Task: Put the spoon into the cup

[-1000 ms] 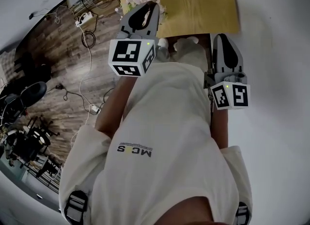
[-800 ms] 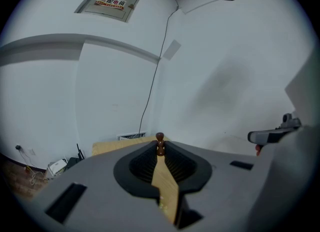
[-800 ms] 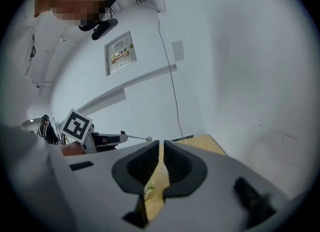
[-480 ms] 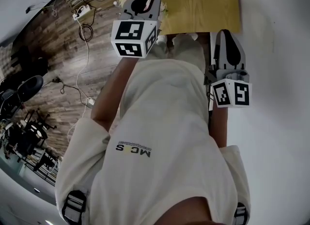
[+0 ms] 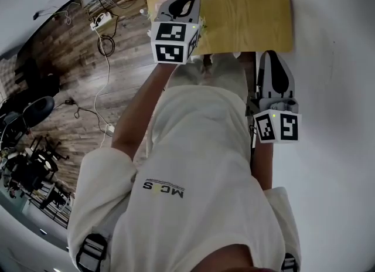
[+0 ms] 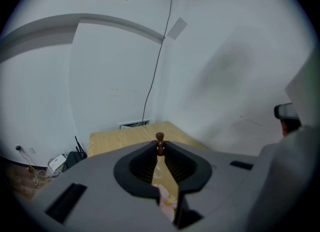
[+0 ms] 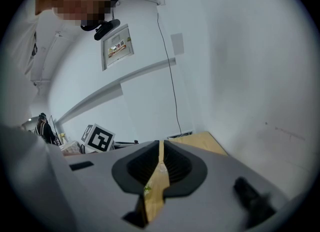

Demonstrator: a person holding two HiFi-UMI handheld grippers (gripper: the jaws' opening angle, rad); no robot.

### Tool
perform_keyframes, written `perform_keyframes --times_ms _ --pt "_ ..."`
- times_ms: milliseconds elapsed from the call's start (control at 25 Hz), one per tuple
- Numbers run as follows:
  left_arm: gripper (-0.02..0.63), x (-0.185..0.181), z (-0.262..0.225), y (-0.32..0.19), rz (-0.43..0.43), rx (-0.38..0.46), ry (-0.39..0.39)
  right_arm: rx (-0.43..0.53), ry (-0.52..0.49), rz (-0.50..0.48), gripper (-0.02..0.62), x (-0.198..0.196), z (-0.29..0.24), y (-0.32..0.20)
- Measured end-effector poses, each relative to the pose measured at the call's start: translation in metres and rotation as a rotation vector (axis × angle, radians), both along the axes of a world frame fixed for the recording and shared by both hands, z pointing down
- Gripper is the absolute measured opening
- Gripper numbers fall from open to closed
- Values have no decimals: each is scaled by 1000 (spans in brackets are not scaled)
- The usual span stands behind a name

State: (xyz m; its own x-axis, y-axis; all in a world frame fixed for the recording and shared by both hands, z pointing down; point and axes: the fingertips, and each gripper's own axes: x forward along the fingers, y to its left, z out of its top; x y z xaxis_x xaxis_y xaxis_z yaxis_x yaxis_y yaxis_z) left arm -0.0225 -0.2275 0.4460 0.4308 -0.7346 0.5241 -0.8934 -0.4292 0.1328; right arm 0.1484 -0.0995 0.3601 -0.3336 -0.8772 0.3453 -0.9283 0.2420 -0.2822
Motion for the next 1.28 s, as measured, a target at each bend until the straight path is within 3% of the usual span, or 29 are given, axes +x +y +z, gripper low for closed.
perform_keyframes --times_ms 240,680,1080,1280 --pt "52 -5 28 -9 -14 -71 -24 -8 -4 8 41 -4 2 1" --pt "52 -3 77 -11 48 -192 -193 -22 -2 29 41 0 7 2" --pt "55 -5 91 -15 58 -210 -230 -30 1 33 41 4 9 5" --pt "115 -2 85 -13 68 -205 -208 -22 1 39 41 4 7 6"
